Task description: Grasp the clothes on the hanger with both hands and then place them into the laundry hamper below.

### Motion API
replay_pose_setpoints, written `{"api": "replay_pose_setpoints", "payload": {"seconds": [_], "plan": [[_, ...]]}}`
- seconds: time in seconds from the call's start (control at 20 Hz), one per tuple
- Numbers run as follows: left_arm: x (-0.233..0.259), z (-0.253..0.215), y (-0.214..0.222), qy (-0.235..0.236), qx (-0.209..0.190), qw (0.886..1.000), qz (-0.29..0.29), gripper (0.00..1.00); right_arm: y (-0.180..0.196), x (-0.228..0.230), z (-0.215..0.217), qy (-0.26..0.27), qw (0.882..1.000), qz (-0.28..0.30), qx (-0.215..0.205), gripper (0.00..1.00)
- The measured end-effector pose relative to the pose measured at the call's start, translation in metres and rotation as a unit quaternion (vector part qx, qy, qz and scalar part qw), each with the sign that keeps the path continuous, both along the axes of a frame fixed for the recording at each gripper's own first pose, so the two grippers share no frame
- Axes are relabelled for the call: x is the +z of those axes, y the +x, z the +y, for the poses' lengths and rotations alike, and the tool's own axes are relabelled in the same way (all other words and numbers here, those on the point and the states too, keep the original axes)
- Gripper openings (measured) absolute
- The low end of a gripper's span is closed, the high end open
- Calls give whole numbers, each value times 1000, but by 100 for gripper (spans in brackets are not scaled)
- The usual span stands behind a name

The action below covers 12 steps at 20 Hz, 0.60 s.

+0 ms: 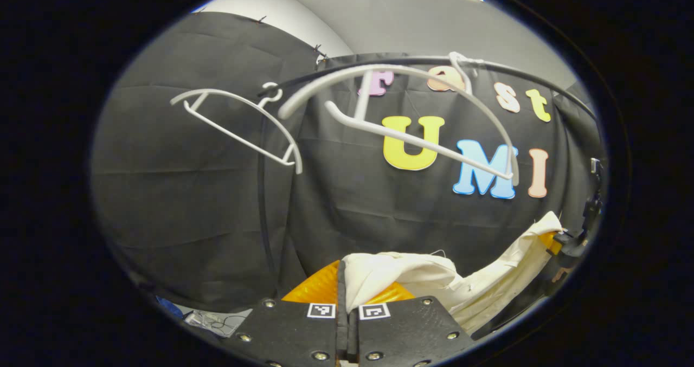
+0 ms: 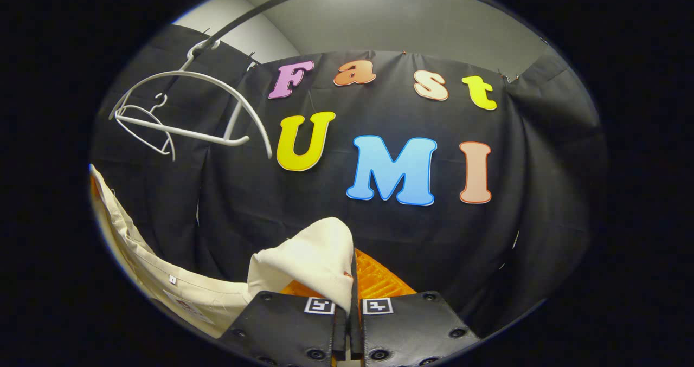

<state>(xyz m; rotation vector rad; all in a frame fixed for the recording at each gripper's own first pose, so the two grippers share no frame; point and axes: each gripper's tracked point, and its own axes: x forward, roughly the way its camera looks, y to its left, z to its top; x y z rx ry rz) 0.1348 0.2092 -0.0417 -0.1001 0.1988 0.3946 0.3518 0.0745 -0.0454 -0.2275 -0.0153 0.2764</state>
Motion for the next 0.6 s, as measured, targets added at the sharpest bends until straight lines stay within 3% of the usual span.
{"api": "replay_pose_setpoints", "payload": {"seconds": [0.25, 0.6], "plan": [[10, 0, 0, 6, -28, 1000, -5, 1, -37, 17, -12, 18, 1000, 2, -19, 4], [4, -5, 16, 0, -102, 995, 17, 2, -100, 19, 0, 12, 999, 17, -42, 7]]}}
